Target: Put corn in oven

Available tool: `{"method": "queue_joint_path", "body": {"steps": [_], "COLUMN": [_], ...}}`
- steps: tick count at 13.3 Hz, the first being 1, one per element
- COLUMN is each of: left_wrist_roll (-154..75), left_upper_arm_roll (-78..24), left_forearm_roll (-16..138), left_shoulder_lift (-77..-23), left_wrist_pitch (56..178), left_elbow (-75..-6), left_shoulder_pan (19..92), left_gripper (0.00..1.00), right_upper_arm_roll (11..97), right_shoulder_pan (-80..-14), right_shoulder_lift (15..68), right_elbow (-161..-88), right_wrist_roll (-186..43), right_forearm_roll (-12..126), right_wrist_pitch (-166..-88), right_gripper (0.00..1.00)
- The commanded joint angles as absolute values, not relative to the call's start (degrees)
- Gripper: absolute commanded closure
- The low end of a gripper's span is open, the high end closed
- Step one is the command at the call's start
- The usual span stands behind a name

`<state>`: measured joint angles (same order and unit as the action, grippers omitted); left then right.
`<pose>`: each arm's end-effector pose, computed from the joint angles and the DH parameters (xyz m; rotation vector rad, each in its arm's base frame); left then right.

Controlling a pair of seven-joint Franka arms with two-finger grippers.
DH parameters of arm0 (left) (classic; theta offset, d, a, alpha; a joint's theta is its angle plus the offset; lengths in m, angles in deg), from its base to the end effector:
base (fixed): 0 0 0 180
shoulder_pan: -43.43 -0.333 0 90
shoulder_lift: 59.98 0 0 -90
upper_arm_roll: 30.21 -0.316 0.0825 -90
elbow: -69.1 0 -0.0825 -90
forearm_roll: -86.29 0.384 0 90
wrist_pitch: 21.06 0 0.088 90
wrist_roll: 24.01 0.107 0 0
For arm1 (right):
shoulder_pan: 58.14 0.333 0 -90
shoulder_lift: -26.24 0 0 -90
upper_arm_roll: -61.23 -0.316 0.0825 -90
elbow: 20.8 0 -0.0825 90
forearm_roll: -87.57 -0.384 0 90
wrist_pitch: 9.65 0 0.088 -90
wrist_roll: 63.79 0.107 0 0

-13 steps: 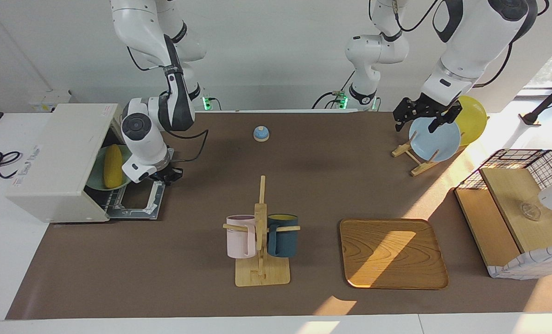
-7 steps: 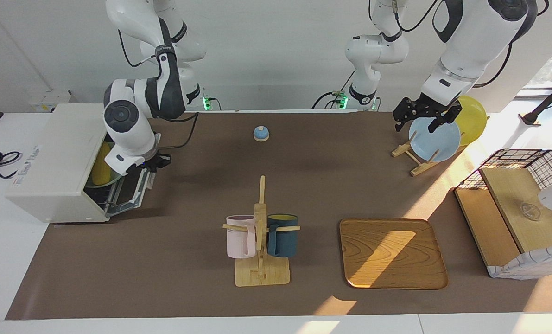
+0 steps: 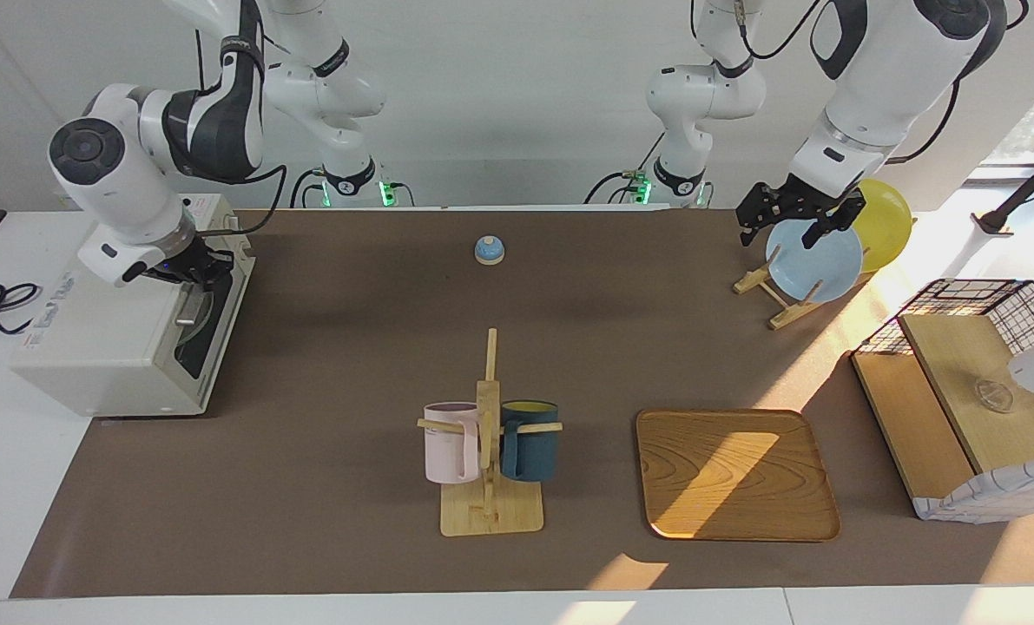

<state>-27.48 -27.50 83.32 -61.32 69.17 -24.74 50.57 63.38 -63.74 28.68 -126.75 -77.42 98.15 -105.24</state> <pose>0.5370 -0.0991 0.6062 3.0903 -0.1703 -0.0700 0.5415 -0.0916 0.4801 2.9724 0.2102 -0.3792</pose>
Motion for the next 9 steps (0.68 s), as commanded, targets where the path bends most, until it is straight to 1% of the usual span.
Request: {"method": "queue_joint_path", "body": {"steps": [1,3,5,6,7,8,9], "left_wrist_roll": [-27.2,-27.2,-27.2,-27.2,-27.2,-27.2,-27.2], "left_upper_arm_roll": [-27.0,-27.0,-27.0,-27.0,-27.0,-27.0,-27.0], "left_forearm_roll": [84.4,84.4,84.4,84.4,84.4,84.4,84.4], "left_shoulder_lift": [-62.2,-62.2,-62.2,-62.2,-62.2,-62.2,-62.2], "left_wrist_pitch": [68.8,68.8,68.8,68.8,68.8,68.8,68.8], "left_elbow": [-24.9,-24.9,-24.9,-24.9,-24.9,-24.9,-24.9], "left_shoulder_pan": [49.9,49.9,49.9,49.9,49.9,49.9,49.9], "left_gripper": [0.0,0.0,0.0,0.0,0.0,0.0,0.0], "right_upper_arm_roll": [62.5,62.1,62.2,62.1,62.2,62.2,62.2], "right_shoulder_pan": [-63.6,-62.8,-60.8,-60.8,-60.9,-60.8,-60.9], "right_shoulder_lift": [26.2,26.2,26.6,26.6,26.6,26.6,26.7], "right_elbow": [-122.2,-117.8,-116.5,-116.4,-116.5,-116.5,-116.5], "right_wrist_roll": [-78.3,-78.2,-77.6,-77.5,-77.2,-76.8,-75.7], "right_forearm_roll": [98.4,97.8,93.2,91.5,89.8,89.2,88.7], "right_wrist_pitch": [-99.3,-96.2,-95.3,-94.8,-95.1,-95.4,-96.0], "right_gripper": [0.98,0.85,0.72,0.62,0.47,0.21,0.0]}}
